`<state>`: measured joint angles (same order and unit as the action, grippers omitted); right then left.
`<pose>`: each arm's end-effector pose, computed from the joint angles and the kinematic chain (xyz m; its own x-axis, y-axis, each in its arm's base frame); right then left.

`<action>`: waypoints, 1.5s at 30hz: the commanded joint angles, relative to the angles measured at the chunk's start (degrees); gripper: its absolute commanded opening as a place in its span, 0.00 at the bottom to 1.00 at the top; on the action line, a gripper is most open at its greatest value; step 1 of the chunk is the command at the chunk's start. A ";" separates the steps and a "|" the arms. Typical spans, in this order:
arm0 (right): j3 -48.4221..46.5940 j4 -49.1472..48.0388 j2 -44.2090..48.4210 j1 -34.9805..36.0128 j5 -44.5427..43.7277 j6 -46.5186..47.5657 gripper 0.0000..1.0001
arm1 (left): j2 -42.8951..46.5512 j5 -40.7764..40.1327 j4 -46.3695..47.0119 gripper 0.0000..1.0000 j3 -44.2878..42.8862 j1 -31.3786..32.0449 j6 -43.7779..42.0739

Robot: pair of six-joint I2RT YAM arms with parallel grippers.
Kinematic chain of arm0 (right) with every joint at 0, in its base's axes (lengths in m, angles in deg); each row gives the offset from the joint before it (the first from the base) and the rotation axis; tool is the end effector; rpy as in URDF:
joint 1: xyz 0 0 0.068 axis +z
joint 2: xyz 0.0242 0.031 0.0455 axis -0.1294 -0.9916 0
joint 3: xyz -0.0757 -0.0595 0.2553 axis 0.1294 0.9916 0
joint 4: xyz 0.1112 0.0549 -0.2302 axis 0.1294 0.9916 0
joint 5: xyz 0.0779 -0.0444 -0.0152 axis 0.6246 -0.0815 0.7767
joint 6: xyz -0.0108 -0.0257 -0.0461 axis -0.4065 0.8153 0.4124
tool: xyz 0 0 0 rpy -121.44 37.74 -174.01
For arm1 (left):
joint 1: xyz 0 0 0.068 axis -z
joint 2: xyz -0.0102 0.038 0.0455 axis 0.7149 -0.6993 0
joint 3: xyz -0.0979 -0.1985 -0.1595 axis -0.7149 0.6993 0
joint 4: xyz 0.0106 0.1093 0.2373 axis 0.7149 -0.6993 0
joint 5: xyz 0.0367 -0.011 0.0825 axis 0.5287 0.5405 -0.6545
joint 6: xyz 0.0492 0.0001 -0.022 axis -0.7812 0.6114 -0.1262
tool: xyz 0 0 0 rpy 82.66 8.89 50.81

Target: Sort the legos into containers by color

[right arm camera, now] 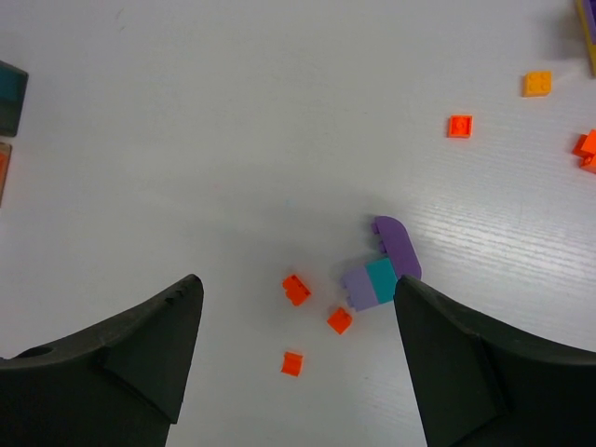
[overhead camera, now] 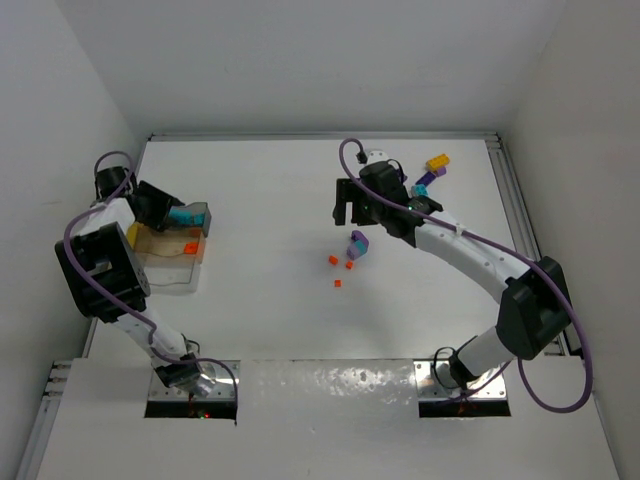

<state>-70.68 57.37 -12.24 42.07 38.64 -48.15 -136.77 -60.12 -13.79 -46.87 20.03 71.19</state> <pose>0.2870 0.1904 0.2776 -0.6628 0.1732 -0.7285 -0.1075 0.9408 0.3214 0.3335 0.1461 0.2012 -0.4314 -0.8595 -0.2742 -0.6357 0.5052 -0.5836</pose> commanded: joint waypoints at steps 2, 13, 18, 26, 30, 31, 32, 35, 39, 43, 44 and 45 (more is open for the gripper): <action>-1.83 -0.98 0.54 0.17 0.53 1.29 0.82 | 0.98 1.00 -0.19 0.51 -2.80 -0.41 -1.34; 3.43 2.35 2.64 0.17 0.97 4.20 0.37 | 5.63 3.64 0.09 0.36 -13.68 4.41 -18.79; 9.31 1.14 6.60 -0.44 -1.14 0.77 0.58 | 8.18 1.00 -9.40 0.37 -17.92 26.01 -59.21; 15.37 5.79 11.69 -9.04 -4.93 -1.08 0.80 | -2.42 13.31 -23.99 0.79 -21.14 44.29 -92.72; 20.31 4.82 18.45 -13.18 -2.99 0.05 0.80 | -8.95 8.65 -24.64 0.77 -25.04 52.58 -97.84; 21.10 4.74 19.34 -13.80 -2.99 0.32 0.80 | -9.39 9.86 -22.97 0.77 -23.91 53.89 -98.63; 22.32 4.82 20.22 -13.98 -3.08 0.67 0.80 | -9.48 10.83 -21.04 0.77 -23.20 54.25 -99.07; 24.61 4.74 23.21 -14.24 -2.90 0.42 0.80 | -10.97 13.12 -17.50 0.76 -21.61 55.66 -104.16; 26.82 4.47 25.93 -14.24 -3.16 -0.29 0.79 | -13.70 16.19 -21.80 0.74 -21.26 57.94 -114.09; 27.87 4.91 27.52 -14.24 -2.73 -0.90 0.79 | -14.93 14.54 -23.30 0.72 -19.42 60.14 -121.04; 28.05 4.56 27.78 -14.24 -2.73 -1.17 0.79 | -14.93 13.58 -22.00 0.71 -18.72 60.49 -121.31; 28.57 4.39 27.96 -14.24 -2.73 -1.26 0.79 | -14.84 11.74 -21.03 0.69 -17.32 61.28 -121.31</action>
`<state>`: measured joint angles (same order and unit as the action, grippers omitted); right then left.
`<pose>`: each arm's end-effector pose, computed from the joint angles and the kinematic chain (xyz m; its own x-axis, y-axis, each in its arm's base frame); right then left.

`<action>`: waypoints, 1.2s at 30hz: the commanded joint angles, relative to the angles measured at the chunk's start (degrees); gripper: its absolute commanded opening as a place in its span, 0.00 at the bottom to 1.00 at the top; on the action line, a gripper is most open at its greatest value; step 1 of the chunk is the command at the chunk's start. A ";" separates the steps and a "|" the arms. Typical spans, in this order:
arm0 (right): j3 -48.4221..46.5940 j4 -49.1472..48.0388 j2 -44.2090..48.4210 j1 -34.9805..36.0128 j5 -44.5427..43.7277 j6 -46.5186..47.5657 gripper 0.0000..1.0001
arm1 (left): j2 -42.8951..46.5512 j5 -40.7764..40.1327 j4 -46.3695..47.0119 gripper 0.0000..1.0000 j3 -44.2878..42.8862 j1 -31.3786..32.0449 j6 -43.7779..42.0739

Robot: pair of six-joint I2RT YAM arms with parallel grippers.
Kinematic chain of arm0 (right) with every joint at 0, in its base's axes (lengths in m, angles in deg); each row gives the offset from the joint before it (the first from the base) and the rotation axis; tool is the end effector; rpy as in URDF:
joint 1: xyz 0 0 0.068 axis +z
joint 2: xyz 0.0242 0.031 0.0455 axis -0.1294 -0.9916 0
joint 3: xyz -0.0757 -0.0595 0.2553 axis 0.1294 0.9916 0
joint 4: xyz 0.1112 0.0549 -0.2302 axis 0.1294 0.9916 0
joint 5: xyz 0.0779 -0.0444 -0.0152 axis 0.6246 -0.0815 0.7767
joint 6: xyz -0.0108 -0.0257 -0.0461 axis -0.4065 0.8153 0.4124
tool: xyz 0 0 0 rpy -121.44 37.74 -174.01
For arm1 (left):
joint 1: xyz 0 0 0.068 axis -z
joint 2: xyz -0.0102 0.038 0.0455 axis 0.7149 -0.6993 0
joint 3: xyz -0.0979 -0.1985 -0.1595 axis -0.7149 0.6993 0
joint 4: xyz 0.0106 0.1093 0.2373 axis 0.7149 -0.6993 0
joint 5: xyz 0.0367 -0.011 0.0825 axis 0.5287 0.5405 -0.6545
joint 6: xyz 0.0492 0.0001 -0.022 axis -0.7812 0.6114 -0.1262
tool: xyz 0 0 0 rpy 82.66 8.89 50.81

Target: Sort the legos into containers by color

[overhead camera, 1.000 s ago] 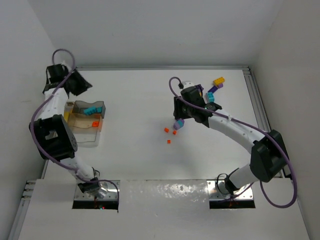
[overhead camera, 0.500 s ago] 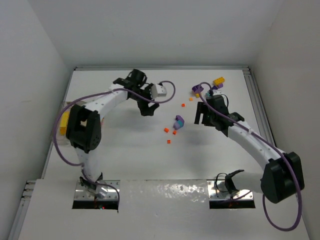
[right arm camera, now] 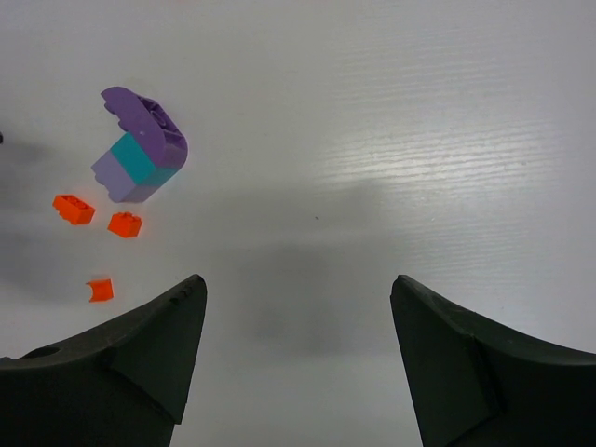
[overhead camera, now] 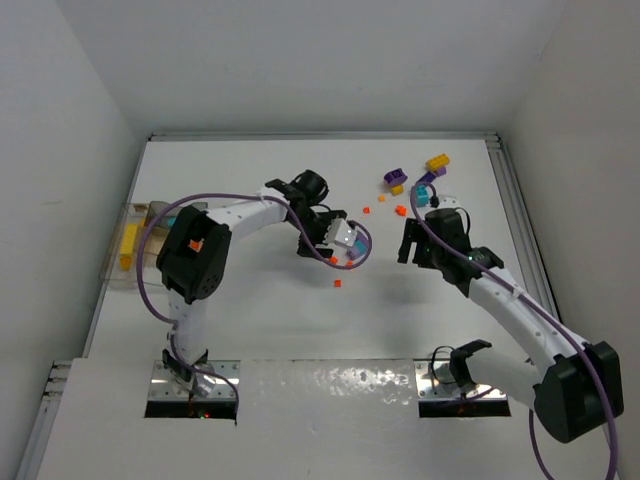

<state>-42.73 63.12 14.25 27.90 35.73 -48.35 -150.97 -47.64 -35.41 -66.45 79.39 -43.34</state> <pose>0.2068 0.0684 0.2284 -0.6627 0.3040 -0.6844 0.1939 0.9524 0.2354 0.3261 -0.2412 0.1944 0.4015 0.7117 -0.5765 0.9131 -0.3597 0.1919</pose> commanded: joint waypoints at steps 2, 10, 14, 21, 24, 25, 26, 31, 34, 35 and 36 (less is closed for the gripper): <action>0.97 -1.80 1.64 0.01 0.27 -1.24 0.79 | -0.72 -2.60 3.13 0.67 3.85 2.71 -6.87; 1.41 -1.98 1.64 -0.08 1.68 -1.50 0.78 | -3.97 -2.96 10.34 0.59 3.07 5.00 1.91; 1.41 -1.37 2.43 0.01 0.89 -1.06 0.78 | -4.77 -3.48 7.46 0.47 1.93 5.09 2.01; 1.41 -2.15 3.31 -0.08 -0.61 -0.18 0.78 | -3.80 -3.66 2.80 0.31 3.16 5.00 -3.35; 1.15 -2.15 2.70 -0.08 -0.08 -0.53 0.78 | -3.62 -2.61 3.58 0.19 2.64 5.00 -1.79; 1.15 -2.15 2.44 -0.08 0.09 -0.53 0.78 | -3.71 -2.17 4.72 0.13 2.11 5.00 0.31; 1.15 -1.98 2.35 0.01 0.18 -0.53 0.78 | -3.80 -1.91 4.99 0.08 1.76 5.00 1.29; 1.24 -1.80 2.70 -0.08 0.09 -0.27 0.78 | -3.19 -0.85 8.32 0.00 0.44 4.91 9.99; 1.15 -1.80 2.79 -0.08 0.18 -0.01 0.77 | -2.05 1.25 6.24 0.00 -0.61 4.21 11.85; 0.97 -1.80 2.70 -0.08 0.88 0.26 0.77 | -1.00 2.04 5.27 0.00 -0.97 3.34 11.94; 0.89 -2.06 2.79 -0.08 1.67 1.39 0.77 | -0.29 4.23 3.43 0.00 -1.49 2.72 11.85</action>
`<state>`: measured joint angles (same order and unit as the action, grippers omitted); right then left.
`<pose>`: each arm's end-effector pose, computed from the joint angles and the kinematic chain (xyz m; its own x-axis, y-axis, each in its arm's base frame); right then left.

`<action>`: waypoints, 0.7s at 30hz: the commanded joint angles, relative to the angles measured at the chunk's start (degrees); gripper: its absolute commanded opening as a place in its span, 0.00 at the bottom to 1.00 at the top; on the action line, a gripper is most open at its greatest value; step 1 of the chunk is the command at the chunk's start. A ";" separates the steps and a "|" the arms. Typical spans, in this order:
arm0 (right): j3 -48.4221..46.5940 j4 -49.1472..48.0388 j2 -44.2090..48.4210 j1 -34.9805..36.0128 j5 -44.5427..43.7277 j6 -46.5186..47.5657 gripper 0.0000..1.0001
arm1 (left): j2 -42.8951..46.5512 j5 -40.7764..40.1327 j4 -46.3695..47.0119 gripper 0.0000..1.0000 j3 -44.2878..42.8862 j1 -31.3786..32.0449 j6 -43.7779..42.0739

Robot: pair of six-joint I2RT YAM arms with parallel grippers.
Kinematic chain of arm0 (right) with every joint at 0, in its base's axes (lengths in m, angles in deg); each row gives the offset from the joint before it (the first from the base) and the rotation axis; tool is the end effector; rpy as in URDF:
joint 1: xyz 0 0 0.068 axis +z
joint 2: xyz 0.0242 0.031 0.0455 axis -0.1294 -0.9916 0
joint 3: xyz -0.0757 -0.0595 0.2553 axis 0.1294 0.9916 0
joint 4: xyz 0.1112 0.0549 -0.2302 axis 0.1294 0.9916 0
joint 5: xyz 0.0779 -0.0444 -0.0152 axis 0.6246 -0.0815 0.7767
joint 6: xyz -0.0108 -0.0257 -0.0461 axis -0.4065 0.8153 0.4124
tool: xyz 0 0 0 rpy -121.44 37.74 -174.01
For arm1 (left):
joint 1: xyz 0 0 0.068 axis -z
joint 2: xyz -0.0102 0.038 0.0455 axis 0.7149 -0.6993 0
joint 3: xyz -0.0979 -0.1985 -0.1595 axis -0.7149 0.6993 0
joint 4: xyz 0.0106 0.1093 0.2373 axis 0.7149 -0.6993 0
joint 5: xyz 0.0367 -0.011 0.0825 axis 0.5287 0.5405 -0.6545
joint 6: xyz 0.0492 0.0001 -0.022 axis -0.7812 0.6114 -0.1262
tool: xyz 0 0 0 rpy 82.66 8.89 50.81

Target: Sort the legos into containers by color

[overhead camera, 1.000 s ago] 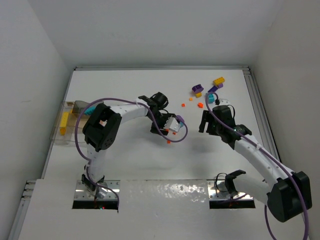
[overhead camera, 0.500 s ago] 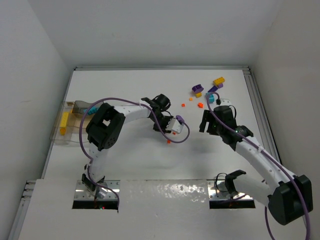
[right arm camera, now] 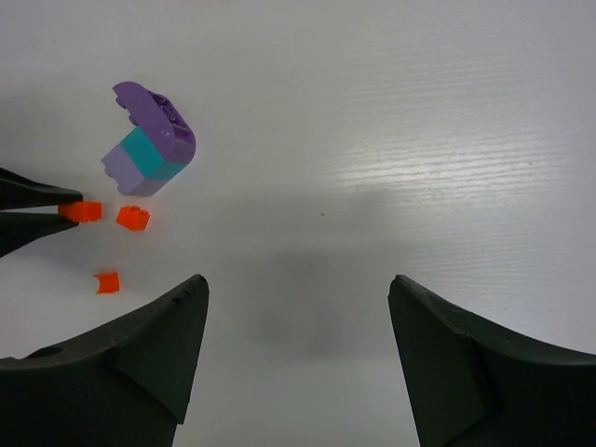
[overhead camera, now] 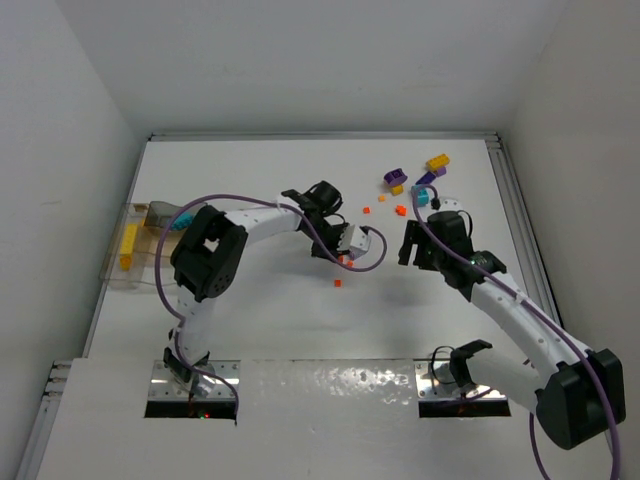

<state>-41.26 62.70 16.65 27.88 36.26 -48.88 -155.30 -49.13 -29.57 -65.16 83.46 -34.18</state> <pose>0.2001 0.0661 0.2286 -0.6492 0.3185 -0.6907 0.1891 0.9472 0.2591 0.3175 -0.2700 0.1617 0.3086 0.7528 -0.5814 0.9465 -0.3034 0.1096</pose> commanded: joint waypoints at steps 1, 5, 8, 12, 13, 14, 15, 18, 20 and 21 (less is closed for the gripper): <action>-0.75 -1.91 0.30 -0.06 2.28 3.14 0.77 | 4.83 6.87 -3.30 0.00 -3.05 -2.04 2.87; -1.55 -3.32 1.26 -0.06 13.78 13.24 0.74 | 8.70 16.87 -9.53 0.00 -7.08 -7.75 5.94; -1.46 -6.56 5.20 -0.06 26.35 20.54 0.75 | 9.14 26.81 -18.49 0.00 -13.14 -10.92 7.43; -3.39 -10.87 8.82 -0.06 38.05 26.88 0.72 | 10.45 34.46 -28.16 0.00 -17.20 -11.28 7.88; -4.26 -11.92 7.86 -0.06 41.37 26.89 0.69 | 11.94 36.91 -28.61 0.00 -16.68 -11.28 8.31; -6.10 -12.28 6.90 -0.06 43.41 26.02 0.62 | 12.65 37.72 -28.70 0.00 -16.33 -11.19 8.84; -7.25 -12.72 5.84 -0.06 45.34 25.57 0.59 | 13.35 38.25 -28.53 0.00 -15.97 -11.19 9.37; -10.68 -16.57 0.40 0.82 50.27 22.67 0.53 | 17.12 37.56 -26.61 0.00 -14.92 -11.02 9.81; -11.65 -19.04 -1.10 2.05 49.76 22.14 0.54 | 18.80 36.68 -22.93 0.00 -14.13 -10.75 11.39; -11.91 -20.88 -1.81 3.44 49.06 22.31 0.56 | 20.46 35.98 -21.60 0.00 -13.17 -10.67 12.26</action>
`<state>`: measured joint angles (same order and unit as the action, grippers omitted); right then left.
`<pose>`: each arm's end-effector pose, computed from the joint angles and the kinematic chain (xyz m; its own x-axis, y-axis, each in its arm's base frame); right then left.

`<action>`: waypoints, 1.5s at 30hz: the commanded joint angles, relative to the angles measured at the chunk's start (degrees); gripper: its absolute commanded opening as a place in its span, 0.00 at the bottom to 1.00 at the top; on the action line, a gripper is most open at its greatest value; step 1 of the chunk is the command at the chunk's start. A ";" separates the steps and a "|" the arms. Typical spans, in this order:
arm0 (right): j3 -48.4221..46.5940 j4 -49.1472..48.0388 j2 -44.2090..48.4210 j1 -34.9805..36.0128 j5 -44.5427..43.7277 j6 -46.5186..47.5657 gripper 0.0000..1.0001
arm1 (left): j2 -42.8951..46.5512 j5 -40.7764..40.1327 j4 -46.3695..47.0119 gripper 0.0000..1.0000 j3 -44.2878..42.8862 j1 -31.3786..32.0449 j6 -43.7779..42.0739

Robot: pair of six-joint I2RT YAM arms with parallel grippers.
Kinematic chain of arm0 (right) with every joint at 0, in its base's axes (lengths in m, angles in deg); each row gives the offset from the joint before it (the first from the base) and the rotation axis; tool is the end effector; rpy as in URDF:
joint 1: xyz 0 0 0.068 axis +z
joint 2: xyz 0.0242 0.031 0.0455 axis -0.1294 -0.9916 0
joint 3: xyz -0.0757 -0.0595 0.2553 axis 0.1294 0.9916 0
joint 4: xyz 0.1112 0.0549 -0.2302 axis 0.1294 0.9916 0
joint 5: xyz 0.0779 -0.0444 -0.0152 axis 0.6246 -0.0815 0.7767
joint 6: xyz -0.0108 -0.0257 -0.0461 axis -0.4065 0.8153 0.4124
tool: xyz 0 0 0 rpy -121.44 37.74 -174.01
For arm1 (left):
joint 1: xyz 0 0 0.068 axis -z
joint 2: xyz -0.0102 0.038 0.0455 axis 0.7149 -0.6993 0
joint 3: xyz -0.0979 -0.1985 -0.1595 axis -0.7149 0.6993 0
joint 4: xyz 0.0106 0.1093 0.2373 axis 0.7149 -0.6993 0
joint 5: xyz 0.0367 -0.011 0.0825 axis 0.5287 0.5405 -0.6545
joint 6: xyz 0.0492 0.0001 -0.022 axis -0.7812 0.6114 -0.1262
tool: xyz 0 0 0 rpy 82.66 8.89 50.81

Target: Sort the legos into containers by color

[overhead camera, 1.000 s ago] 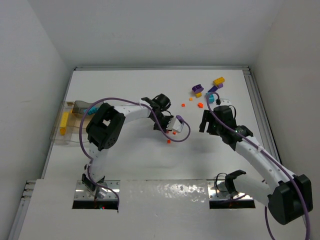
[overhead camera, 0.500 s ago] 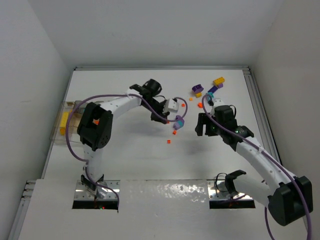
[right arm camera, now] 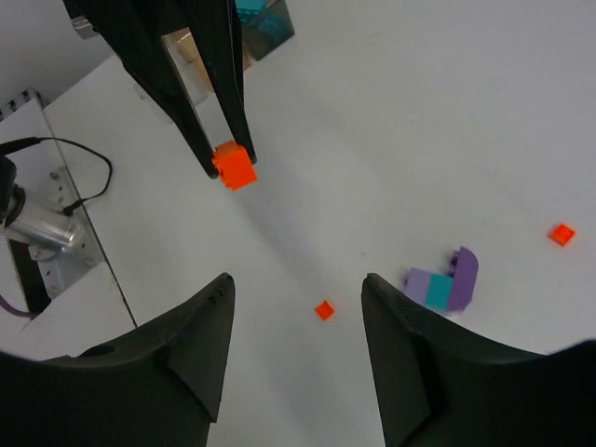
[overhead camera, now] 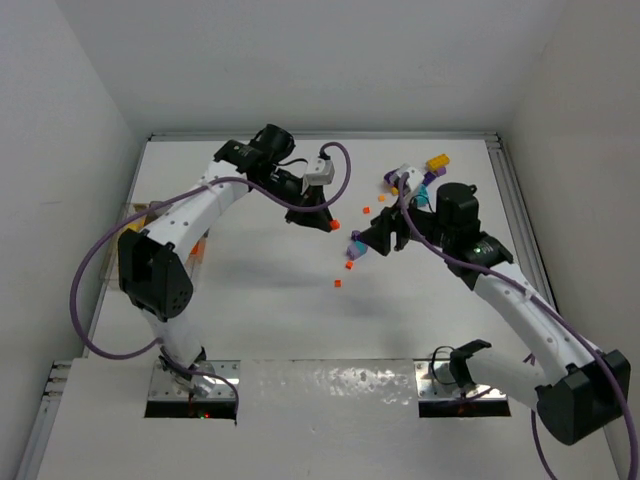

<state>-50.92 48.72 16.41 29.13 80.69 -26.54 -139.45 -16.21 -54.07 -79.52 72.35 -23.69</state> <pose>0.2098 0.1035 0.3094 -0.4565 -0.0183 -0.8896 -0.7010 0.6231 0.3469 0.3093 -0.1916 0.3353 -0.0068 0.4076 -0.9131 0.9709 -0.2161 -0.1037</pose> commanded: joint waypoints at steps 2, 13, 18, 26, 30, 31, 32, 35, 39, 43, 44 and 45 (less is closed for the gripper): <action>-4.01 -7.35 -4.29 3.26 3.04 0.42 0.58 | 6.03 2.53 6.41 0.00 2.42 0.70 4.58; -7.26 -12.53 -9.31 5.90 6.55 -2.30 0.58 | 7.80 0.77 6.70 0.00 3.66 1.84 3.19; -8.32 -13.33 -10.63 6.96 6.73 -2.48 0.52 | 7.62 0.33 5.99 0.00 3.66 2.55 2.31; -9.29 -13.33 -12.65 8.01 6.02 -3.36 0.30 | 7.53 0.68 6.35 0.00 3.49 2.90 2.92; -8.59 -13.24 -12.21 8.01 4.45 -3.36 0.23 | 7.88 -1.59 5.03 0.00 4.01 2.99 1.17; -8.24 -13.41 -11.77 8.01 3.83 -3.19 0.20 | 8.06 -2.04 4.42 0.00 4.45 2.90 0.73; -7.97 -13.59 -11.51 8.01 3.65 -3.27 0.18 | 8.32 -2.57 3.98 0.00 4.63 2.99 0.12; -6.83 -14.12 -10.81 8.01 3.39 -3.27 0.07 | 8.68 -2.75 3.62 0.00 5.33 2.99 -0.94; -5.78 -14.20 -9.75 8.01 2.95 -2.75 0.00 | 8.68 -2.57 4.14 0.00 5.51 2.90 -0.42; -5.42 -13.33 -9.22 8.01 2.25 -2.22 0.10 | 8.59 -3.09 4.58 0.00 5.60 2.90 0.19; -5.77 -12.37 -8.96 8.01 1.03 -2.04 0.26 | 8.59 -3.71 5.11 0.00 5.77 2.90 2.46; -5.95 -11.23 -8.87 8.01 -0.20 -1.61 0.39 | 8.59 -4.50 6.33 0.00 6.21 2.64 4.05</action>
<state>-56.17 39.47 5.33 37.32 84.21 -29.71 -132.90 -19.51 -48.30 -74.45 74.80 -22.22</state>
